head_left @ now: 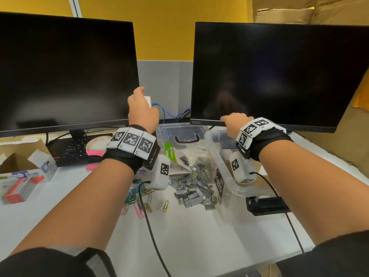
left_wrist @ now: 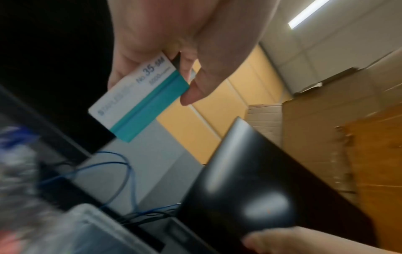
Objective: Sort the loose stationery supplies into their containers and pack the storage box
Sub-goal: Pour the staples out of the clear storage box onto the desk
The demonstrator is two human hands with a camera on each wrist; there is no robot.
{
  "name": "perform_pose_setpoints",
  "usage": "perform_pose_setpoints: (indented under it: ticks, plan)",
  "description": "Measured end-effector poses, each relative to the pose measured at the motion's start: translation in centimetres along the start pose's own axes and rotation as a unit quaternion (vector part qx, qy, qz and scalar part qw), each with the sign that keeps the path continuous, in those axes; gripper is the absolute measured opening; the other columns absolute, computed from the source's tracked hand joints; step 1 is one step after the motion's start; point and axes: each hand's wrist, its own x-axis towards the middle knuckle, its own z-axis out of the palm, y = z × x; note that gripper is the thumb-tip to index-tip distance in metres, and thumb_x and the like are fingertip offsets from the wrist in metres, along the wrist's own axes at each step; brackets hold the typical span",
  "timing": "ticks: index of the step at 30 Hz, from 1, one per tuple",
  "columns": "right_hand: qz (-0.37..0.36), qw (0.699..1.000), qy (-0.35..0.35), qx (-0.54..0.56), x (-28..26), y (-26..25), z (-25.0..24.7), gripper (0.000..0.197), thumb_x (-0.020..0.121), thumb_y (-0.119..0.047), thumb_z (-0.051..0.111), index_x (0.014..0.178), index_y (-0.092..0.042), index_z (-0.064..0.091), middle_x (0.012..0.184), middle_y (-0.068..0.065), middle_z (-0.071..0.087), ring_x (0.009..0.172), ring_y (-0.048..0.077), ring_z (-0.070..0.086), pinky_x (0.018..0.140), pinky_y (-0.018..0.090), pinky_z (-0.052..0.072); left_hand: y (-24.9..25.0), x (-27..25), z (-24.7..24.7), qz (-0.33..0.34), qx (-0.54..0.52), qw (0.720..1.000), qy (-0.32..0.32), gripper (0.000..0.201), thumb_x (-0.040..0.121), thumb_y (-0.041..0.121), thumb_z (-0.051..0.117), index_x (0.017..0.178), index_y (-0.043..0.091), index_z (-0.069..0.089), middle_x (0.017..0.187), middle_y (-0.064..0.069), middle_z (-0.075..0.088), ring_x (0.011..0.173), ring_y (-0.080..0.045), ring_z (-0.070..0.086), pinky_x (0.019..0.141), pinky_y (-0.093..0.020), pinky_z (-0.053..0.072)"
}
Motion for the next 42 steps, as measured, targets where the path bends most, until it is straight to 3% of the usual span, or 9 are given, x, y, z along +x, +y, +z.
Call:
perform_pose_setpoints:
  ticks: [5,10,14,18,21,26,30,37,42]
  plan:
    - [-0.054,0.981,0.116,0.148,-0.6,-1.4,-2.8,0.055,0.091,-0.004,0.047,0.141,-0.021,0.035,0.132,0.012,0.047,0.117,0.031,0.049,0.095,0.039,0.045,5.4,-0.5,3.3,0.015,-0.105,0.987,-0.122,0.062,0.089,0.0,0.054,0.143,0.013,0.027,0.139,-0.013,0.04,0.124,-0.027,0.044,0.099,-0.033,0.039]
    - [-0.13,0.938,0.11,0.303,-2.0,-1.5,-4.0,0.045,0.088,-0.006,0.056,0.132,-0.01,0.044,0.124,0.01,0.057,0.114,0.025,0.055,0.082,0.024,0.043,8.0,-1.7,6.1,0.019,-0.138,0.973,-0.183,0.068,0.09,0.003,0.057,0.146,0.015,0.02,0.142,-0.012,0.039,0.126,-0.028,0.043,0.105,-0.04,0.039]
    - [-0.145,0.903,0.072,0.398,-2.5,-0.1,-4.0,0.086,0.079,-0.012,0.071,0.146,-0.021,0.017,0.127,0.001,0.05,0.108,0.02,0.056,0.084,0.025,0.048,8.5,-2.1,7.1,0.011,-0.169,0.962,-0.215,0.068,0.094,0.014,0.054,0.149,0.018,0.014,0.147,-0.011,0.035,0.13,-0.028,0.041,0.107,-0.043,0.037]
    - [-0.138,0.903,0.073,0.402,-2.5,1.3,-3.9,0.07,0.079,-0.022,0.073,0.135,-0.025,0.032,0.108,-0.007,0.051,0.089,0.008,0.058,0.066,0.017,0.052,8.4,-2.1,7.6,0.002,-0.193,0.946,-0.26,0.059,0.1,0.024,0.042,0.149,0.023,0.011,0.149,-0.009,0.033,0.132,-0.028,0.038,0.107,-0.048,0.037]
    - [-0.122,0.926,0.04,0.355,-1.9,2.5,-3.8,0.064,0.076,-0.028,0.075,0.129,-0.025,0.04,0.109,-0.006,0.052,0.096,0.01,0.055,0.07,0.017,0.046,7.5,-1.9,7.8,0.007,-0.185,0.942,-0.282,0.053,0.099,0.021,0.042,0.148,0.022,0.02,0.146,-0.01,0.037,0.129,-0.029,0.043,0.103,-0.05,0.042]
    - [-0.112,0.955,-0.009,0.274,-1.5,3.6,-2.7,0.063,0.07,-0.019,0.079,0.125,-0.02,0.047,0.116,0.001,0.048,0.105,0.019,0.052,0.073,0.02,0.047,4.5,-1.6,8.8,0.06,0.005,0.952,-0.301,0.047,0.096,0.008,0.046,0.142,0.008,0.035,0.146,-0.012,0.039,0.133,-0.025,0.039,0.11,-0.036,0.033]
    - [-0.133,0.946,-0.035,0.294,-1.5,3.8,-2.8,0.055,0.07,-0.017,0.079,0.117,-0.023,0.052,0.11,-0.002,0.056,0.099,0.015,0.059,0.069,0.015,0.048,2.8,-2.3,9.4,0.079,0.136,0.906,-0.393,0.042,0.099,0.016,0.043,0.14,0.006,0.04,0.144,-0.01,0.042,0.13,-0.025,0.042,0.102,-0.03,0.033]
    - [-0.151,0.952,-0.11,0.241,-1.3,2.8,-2.1,0.05,0.071,-0.022,0.08,0.116,-0.016,0.059,0.101,-0.004,0.065,0.077,0.003,0.062,0.063,0.013,0.047,1.3,-3.0,9.8,0.084,0.186,0.875,-0.439,0.049,0.104,0.023,0.029,0.149,0.007,0.019,0.157,-0.01,0.018,0.143,-0.022,0.02,0.112,-0.029,0.019]
    - [-0.122,0.959,-0.102,0.235,-1.0,2.8,-0.2,0.055,0.069,-0.025,0.081,0.117,-0.019,0.056,0.111,-0.003,0.063,0.082,0.006,0.06,0.066,0.015,0.046,1.2,-3.1,9.7,0.078,0.188,0.873,-0.444,0.05,0.104,0.026,0.029,0.15,0.009,0.018,0.157,-0.008,0.015,0.144,-0.022,0.017,0.116,-0.034,0.016]
